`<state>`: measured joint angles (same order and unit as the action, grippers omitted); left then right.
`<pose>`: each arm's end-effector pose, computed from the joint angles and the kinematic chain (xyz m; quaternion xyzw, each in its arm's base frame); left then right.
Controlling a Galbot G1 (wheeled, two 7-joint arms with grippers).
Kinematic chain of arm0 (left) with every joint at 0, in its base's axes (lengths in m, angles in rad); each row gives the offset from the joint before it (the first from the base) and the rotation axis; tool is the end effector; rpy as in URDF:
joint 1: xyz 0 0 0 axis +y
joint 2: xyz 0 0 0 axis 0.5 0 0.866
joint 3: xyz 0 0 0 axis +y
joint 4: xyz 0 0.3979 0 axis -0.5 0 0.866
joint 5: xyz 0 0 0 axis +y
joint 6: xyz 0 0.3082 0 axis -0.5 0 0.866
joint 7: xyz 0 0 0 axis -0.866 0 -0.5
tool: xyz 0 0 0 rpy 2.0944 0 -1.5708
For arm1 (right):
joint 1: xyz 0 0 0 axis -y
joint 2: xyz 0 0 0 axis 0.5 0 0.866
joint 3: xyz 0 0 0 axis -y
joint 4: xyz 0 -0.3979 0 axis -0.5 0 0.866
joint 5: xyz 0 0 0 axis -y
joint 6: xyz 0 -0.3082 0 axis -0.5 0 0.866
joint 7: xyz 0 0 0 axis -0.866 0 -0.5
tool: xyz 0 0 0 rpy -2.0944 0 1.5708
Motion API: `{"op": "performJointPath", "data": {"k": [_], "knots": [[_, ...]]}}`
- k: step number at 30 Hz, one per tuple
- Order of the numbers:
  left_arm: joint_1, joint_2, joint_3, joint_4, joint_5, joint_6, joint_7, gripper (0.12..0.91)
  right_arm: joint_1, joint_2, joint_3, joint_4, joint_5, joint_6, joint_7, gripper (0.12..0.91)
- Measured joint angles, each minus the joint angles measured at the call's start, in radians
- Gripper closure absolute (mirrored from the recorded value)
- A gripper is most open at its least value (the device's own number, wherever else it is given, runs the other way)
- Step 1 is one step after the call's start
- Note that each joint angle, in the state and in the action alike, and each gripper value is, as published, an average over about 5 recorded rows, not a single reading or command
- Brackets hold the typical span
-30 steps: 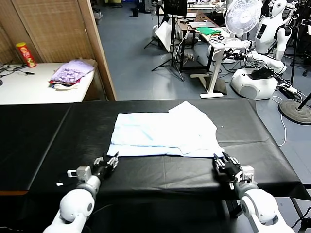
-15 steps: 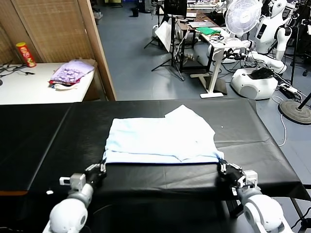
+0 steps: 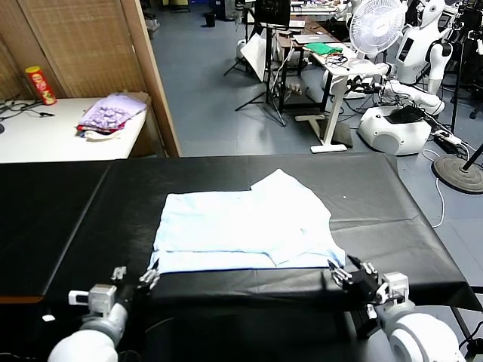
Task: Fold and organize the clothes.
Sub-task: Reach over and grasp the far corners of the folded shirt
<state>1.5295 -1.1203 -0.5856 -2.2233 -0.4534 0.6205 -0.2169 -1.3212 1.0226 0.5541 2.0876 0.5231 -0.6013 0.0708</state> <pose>0.1316 0.1054 -0.2756 -0.0076 -0.9707 -0.0422 0.2364 0.2023 -0.1350 -0.2702 0.0791 -0.9752 0.0422 0.2024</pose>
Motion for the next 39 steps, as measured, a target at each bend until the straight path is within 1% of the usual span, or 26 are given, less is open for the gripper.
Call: {"op": "performJointPath", "data": {"k": [4, 8, 11, 15, 20, 25, 29, 31, 32, 35, 36, 38, 39], "knots": [[-0.150, 0.013, 0.029, 0.082, -0.094, 0.036, 0.002, 0.233, 0.215, 0.016, -0.101, -0.153, -0.021, 0.001, 0.003, 0.227], [-0.335, 0.012, 0.094, 0.231, -0.174, 0.051, -0.006, 0.232, 0.434, 0.044, -0.217, -0.346, -0.030, -0.002, 0.003, 0.227], [-0.468, 0.008, 0.152, 0.359, -0.205, 0.058, -0.012, 0.232, 0.582, 0.070, -0.297, -0.496, -0.034, -0.003, -0.005, 0.227], [-0.627, 0.001, 0.225, 0.516, -0.235, 0.072, -0.012, 0.232, 0.741, 0.113, -0.385, -0.693, -0.055, 0.006, -0.026, 0.227], [-0.777, -0.017, 0.282, 0.684, -0.260, 0.085, -0.005, 0.232, 0.870, 0.175, -0.447, -0.890, -0.067, 0.008, -0.050, 0.227], [-0.865, -0.030, 0.309, 0.810, -0.279, 0.099, 0.023, 0.232, 0.944, 0.238, -0.476, -1.031, -0.079, 0.012, -0.080, 0.237], [-0.901, -0.033, 0.320, 0.871, -0.281, 0.110, 0.030, 0.238, 0.980, 0.280, -0.485, -1.119, -0.105, 0.021, -0.104, 0.338], [-0.912, -0.033, 0.322, 0.891, -0.281, 0.113, 0.032, 0.279, 0.992, 0.298, -0.485, -1.154, -0.117, 0.023, -0.112, 0.420], [-0.915, -0.033, 0.322, 0.899, -0.281, 0.113, 0.034, 0.316, 0.997, 0.306, -0.484, -1.168, -0.122, 0.025, -0.116, 0.463], [-0.920, -0.031, 0.324, 0.912, -0.281, 0.113, 0.041, 0.470, 1.005, 0.327, -0.482, -1.198, -0.133, 0.029, -0.122, 0.622], [-0.920, -0.030, 0.325, 0.913, -0.281, 0.113, 0.044, 0.537, 1.006, 0.333, -0.482, -1.205, -0.137, 0.031, -0.122, 0.689], [-0.917, -0.027, 0.325, 0.912, -0.281, 0.114, 0.051, 0.637, 1.006, 0.343, -0.481, -1.213, -0.143, 0.035, -0.123, 0.785], [-0.915, -0.025, 0.326, 0.912, -0.280, 0.114, 0.054, 0.704, 1.005, 0.347, -0.480, -1.215, -0.145, 0.038, -0.122, 0.835]]}}
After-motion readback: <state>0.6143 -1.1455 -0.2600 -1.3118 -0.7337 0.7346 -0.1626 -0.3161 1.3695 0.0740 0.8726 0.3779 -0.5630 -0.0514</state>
